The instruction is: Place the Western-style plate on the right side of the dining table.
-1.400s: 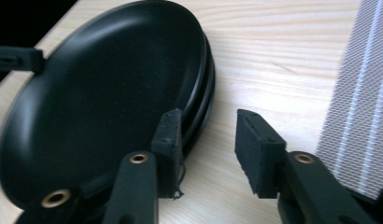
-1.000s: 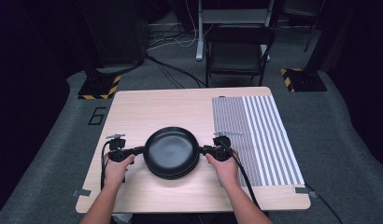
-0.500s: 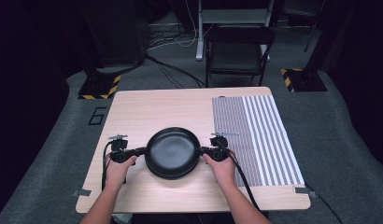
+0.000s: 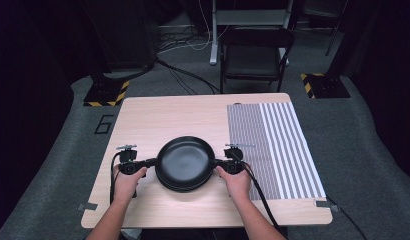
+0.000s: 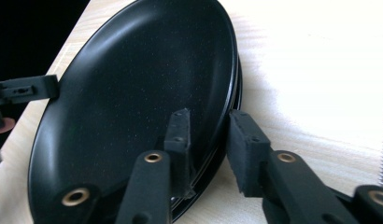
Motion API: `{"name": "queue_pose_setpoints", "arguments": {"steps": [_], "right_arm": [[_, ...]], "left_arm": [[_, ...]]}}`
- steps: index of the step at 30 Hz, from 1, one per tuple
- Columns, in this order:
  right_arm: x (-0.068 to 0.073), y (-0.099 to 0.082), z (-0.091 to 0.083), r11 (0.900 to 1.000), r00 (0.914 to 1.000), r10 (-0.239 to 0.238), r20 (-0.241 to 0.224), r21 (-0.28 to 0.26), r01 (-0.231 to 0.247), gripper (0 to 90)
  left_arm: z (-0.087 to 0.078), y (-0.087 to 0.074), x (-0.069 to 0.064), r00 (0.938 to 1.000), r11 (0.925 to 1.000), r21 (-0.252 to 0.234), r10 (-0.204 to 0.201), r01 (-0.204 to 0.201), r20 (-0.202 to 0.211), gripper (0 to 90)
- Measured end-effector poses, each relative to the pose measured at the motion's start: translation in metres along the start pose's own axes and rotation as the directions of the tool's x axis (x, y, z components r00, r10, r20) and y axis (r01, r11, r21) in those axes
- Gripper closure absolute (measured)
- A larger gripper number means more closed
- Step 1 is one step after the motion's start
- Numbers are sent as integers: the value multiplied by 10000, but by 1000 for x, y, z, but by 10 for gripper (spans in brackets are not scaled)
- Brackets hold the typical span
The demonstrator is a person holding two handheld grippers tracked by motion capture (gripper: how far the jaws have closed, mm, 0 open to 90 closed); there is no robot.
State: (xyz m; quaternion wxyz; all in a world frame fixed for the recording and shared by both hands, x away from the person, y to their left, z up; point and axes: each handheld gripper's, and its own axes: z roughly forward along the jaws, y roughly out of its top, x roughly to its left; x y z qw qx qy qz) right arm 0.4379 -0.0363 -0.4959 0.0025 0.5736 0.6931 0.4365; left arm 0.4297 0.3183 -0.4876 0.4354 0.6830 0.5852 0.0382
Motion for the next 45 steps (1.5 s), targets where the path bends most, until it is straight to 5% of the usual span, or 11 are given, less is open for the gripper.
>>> {"name": "queue_pose_setpoints", "arguments": {"steps": [8,12,16,25,33,40,45], "right_arm": [[-3,1,0,9994,9992,351,-202,72,-349,712],[-4,0,-3,9996,9993,293,-228,13,-293,697],[-3,-4,-16,9999,9998,118,-164,-21,-118,677],[-5,-11,-22,9944,9923,970,-766,502,-933,687],[-12,-4,-19,9902,9877,1374,-752,363,-1350,725],[-15,5,-13,9900,9887,1387,-566,343,-1369,748],[-21,13,-6,9847,9818,1742,-751,178,-1733,767]], "left_arm": [[5,0,-4,10000,10000,20,-86,86,-42,806],[6,-2,-5,9994,9994,-32,-336,337,82,802],[6,-3,-7,9999,9999,-33,-131,131,-11,795],[10,-6,-12,9999,9998,169,-78,76,97,759],[23,-6,-11,9956,9961,523,-745,715,565,729],[26,-5,-13,9952,9957,467,-825,801,530,721],[27,-5,-12,9930,9940,356,-1051,1033,536,722]]}}
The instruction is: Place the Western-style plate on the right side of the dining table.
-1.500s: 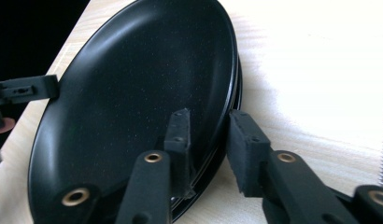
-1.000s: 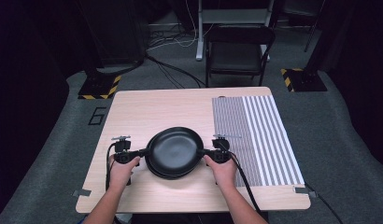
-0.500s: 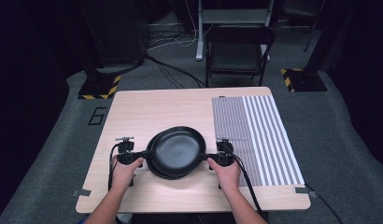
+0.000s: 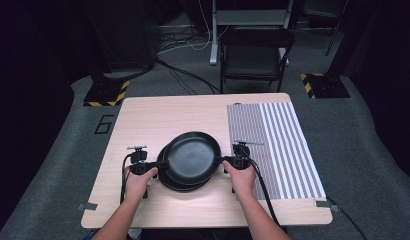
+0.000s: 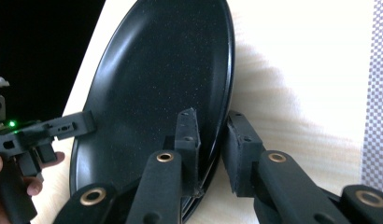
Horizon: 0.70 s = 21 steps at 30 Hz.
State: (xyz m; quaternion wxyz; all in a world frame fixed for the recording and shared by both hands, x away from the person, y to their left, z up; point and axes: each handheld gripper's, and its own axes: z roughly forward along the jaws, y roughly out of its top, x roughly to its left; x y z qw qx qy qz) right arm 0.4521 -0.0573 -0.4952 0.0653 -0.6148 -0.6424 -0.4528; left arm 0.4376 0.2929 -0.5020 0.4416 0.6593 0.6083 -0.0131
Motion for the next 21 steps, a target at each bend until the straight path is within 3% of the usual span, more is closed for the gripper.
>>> {"name": "queue_pose_setpoints", "arguments": {"steps": [11,16,21], "right_arm": [[-1,9,5,9998,9998,-197,71,-80,197,767],[3,7,0,9979,9977,-574,348,-272,584,712],[5,1,-11,9981,9977,-546,402,-257,557,691]], "left_arm": [[1,-4,0,10000,9989,-469,-2,0,-53,722],[0,-6,-1,10000,9985,-547,-41,36,-83,721],[-1,-8,-1,10000,9982,-599,-49,44,-84,723]]}}
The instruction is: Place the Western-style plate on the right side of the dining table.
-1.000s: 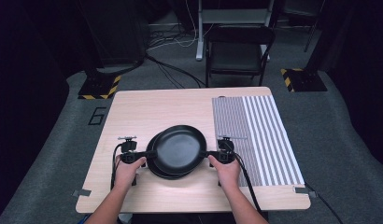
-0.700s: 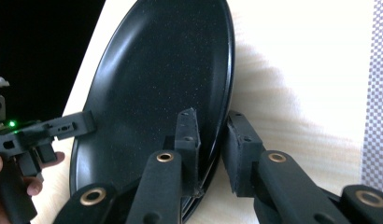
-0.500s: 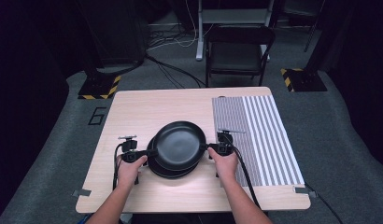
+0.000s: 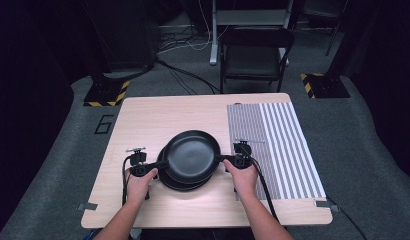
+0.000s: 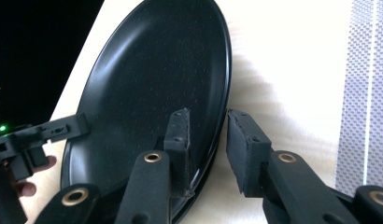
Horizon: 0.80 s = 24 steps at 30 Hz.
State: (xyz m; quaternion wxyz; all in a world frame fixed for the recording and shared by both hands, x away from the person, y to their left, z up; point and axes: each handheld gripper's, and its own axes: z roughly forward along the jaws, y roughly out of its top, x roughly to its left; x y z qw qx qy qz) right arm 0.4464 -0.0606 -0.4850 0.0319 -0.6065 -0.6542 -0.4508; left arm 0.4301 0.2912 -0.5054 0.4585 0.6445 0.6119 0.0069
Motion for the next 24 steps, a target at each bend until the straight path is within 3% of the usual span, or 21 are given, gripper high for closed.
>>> {"name": "queue_pose_setpoints", "arguments": {"steps": [3,9,24], "right_arm": [[-1,-6,-2,9999,9997,10,-230,168,-6,694],[-1,-11,-3,9997,9997,-24,-262,231,30,730],[4,-15,-5,9997,9999,-161,20,192,161,734]], "left_arm": [[0,-1,-1,10000,10000,-55,-15,15,-36,723],[0,-1,0,10000,10000,-10,-23,23,39,723],[-1,-1,-2,9999,10000,47,60,-60,-81,721]]}}
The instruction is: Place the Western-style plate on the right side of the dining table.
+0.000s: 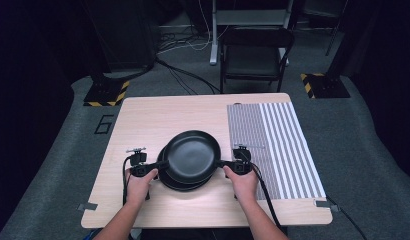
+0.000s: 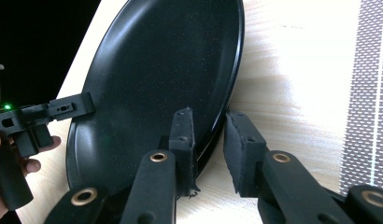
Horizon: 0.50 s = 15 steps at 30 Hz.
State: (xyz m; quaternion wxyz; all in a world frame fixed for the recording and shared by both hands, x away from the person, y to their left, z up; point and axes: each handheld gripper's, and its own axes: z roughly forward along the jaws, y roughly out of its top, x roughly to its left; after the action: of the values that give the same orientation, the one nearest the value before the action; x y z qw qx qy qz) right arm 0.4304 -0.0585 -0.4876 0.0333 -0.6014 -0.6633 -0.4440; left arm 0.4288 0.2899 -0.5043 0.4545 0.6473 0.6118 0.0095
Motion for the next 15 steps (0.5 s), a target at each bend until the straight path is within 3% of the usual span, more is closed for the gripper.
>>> {"name": "queue_pose_setpoints", "arguments": {"steps": [8,15], "right_arm": [[0,0,4,9999,9999,104,-48,127,-103,740],[0,0,5,9994,9996,250,-143,260,-246,742]], "left_arm": [[-2,3,-2,9991,9995,28,300,-300,-311,721],[-5,5,-3,9989,9995,46,309,-307,-339,723]]}}
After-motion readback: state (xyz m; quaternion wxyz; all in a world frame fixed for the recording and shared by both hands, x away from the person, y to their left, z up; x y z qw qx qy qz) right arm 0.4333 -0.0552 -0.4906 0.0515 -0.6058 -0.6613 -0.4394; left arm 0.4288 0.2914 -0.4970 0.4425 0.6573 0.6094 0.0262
